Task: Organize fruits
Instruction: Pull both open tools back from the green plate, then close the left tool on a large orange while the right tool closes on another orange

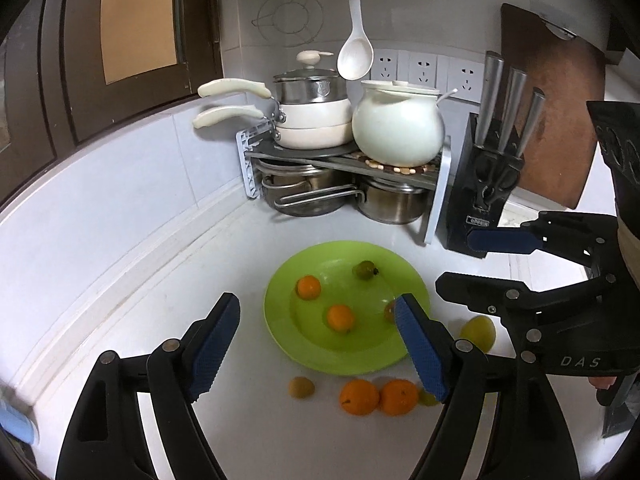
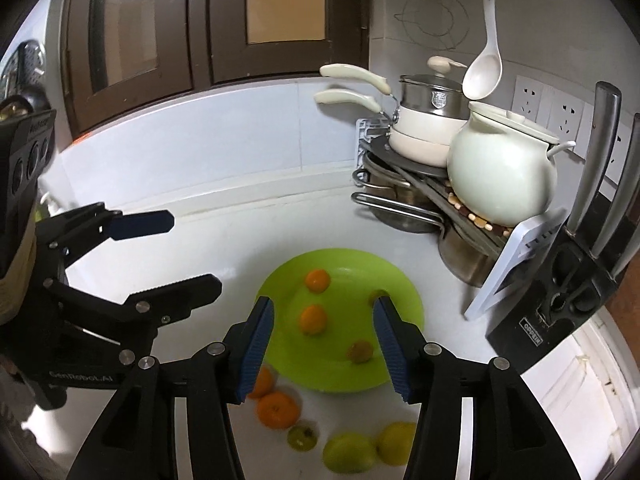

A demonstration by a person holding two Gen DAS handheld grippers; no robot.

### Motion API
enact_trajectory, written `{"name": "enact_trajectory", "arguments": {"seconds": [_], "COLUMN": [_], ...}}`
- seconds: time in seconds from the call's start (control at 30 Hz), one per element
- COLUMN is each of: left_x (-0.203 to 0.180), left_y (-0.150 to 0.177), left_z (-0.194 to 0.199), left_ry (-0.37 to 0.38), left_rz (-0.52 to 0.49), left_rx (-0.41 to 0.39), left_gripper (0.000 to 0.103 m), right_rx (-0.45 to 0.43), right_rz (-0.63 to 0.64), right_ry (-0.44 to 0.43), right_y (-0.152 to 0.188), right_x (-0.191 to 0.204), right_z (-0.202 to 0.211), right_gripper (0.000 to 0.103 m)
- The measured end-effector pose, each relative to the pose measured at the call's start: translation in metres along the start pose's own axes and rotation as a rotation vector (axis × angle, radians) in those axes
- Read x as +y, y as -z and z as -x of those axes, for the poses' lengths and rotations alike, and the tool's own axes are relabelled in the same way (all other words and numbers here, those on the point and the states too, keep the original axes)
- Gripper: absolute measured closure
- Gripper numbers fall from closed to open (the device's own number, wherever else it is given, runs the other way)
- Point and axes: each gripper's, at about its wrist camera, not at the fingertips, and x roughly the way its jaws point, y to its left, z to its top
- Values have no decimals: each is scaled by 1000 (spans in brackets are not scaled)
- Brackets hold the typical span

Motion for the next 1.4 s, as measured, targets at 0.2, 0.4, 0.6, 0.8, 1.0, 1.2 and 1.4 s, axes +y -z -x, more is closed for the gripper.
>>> {"name": "enact_trajectory", "arguments": {"seconds": [0.2, 0.4, 0.6, 0.8, 1.0, 1.2, 1.4], "left_x": [-7, -11, -15, -19, -22, -15, -9], "left_y": [17, 36, 52, 69, 87, 98, 101], "left_z": [11, 15, 16, 5, -17, -45, -63], "left_ry": [-9, -7, 7, 14, 51, 89, 142], "left_rz": [-39, -86, -135, -187, -244, -230, -192], "left_rx": [-20, -28, -31, -33, 23, 95, 136], "left_gripper": [23, 23, 23, 24, 24, 30, 38], "right_rx": [28, 51, 85, 146, 225, 301, 364], "right_rz": [21, 51, 106, 170, 210, 223, 207], "right_ry": [-10, -7, 2, -15, -55, -90, -128], "right_y": [16, 31, 46, 61, 77, 88, 92], "right_x": [10, 19, 31, 40, 44, 46, 41], "right_z": [6, 4, 1, -12, -34, -55, -73], "right_gripper": [50, 50, 50, 50, 50, 50, 50]}}
